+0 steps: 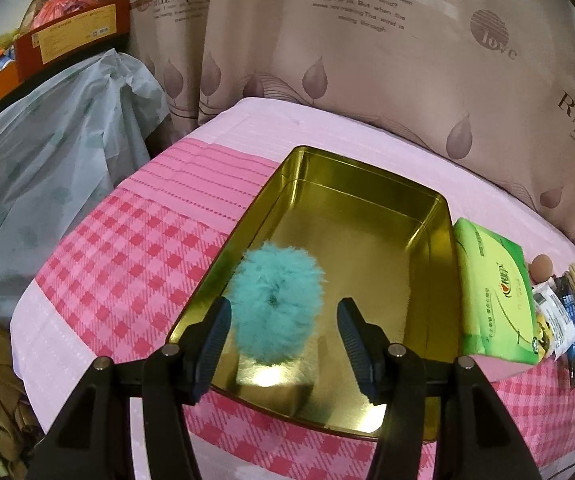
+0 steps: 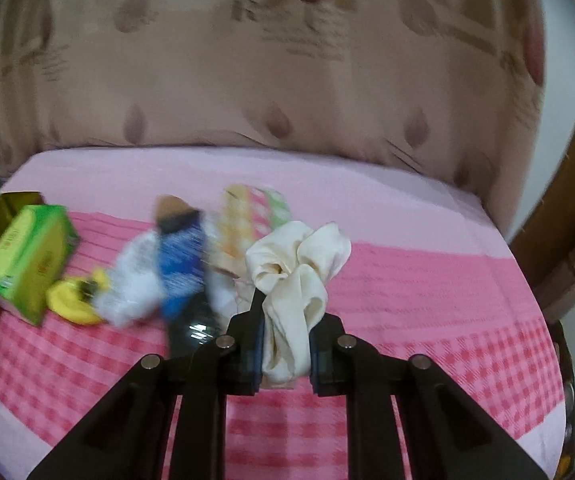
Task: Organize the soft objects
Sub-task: 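Carry the scrunchie into the gold tin and open the right tool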
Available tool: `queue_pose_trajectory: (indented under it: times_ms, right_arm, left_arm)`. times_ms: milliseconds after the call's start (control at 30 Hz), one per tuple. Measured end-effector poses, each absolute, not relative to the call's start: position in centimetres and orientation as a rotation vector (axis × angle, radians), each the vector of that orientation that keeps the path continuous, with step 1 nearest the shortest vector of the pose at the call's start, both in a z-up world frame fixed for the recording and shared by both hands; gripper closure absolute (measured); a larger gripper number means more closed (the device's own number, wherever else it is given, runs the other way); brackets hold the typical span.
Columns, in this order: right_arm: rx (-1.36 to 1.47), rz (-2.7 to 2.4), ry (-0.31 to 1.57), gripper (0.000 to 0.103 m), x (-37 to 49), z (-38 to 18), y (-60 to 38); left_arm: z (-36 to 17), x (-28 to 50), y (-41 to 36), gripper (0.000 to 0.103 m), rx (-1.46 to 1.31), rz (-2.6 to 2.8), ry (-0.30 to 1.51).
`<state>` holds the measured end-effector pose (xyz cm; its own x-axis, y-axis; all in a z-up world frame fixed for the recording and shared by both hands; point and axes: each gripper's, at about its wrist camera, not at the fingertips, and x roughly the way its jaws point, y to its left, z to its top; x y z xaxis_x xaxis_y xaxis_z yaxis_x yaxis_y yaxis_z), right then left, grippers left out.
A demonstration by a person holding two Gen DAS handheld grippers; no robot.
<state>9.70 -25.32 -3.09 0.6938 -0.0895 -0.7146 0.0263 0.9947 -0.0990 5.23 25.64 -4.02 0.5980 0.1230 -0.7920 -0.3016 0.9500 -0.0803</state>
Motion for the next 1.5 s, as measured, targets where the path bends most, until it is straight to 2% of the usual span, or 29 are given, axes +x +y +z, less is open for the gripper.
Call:
queue_pose_trajectory:
  times_ms: [533,833,1067,1267,1333,1400,1500]
  right_arm:
    - [-0.122,0.45,0.81,0.088,9.9,-0.4,-2.8]
    - [-0.192,0.652,0.865,0.088,10.1,-2.3,7.6]
    - [-0.232,0.691,0.918,0.088,11.1,-4.4,11.7]
    - [-0.243,0.694,0.944,0.081,11.8,-5.7,13.0]
    - [-0.236,0.7,0.956,0.075,12.1,-6.1,13.4]
    - [-0.235,0.706,0.953,0.06,12.0,-6.1,13.5]
    - [-0.245,0.709,0.929,0.054,11.7,-5.7,13.4]
  left_arm:
    - [-2.6,4.1,29.2,0.046,-0.288,0.406,0.815]
    - [-3.2,4.0,31.3,0.046,-0.327,0.484,0.84]
    - [-3.5,4.0,31.8,0.046,-0.346,0.502,0.852]
    - [-3.8,4.0,32.2,0.046,-0.369,0.512,0.862]
    - [-3.9,4.0,32.2,0.046,-0.367,0.51,0.864]
    - [-3.9,4.0,32.1,0.046,-0.363,0.509,0.865]
    - [-4.0,4.1,32.1,0.046,-0.359,0.504,0.869]
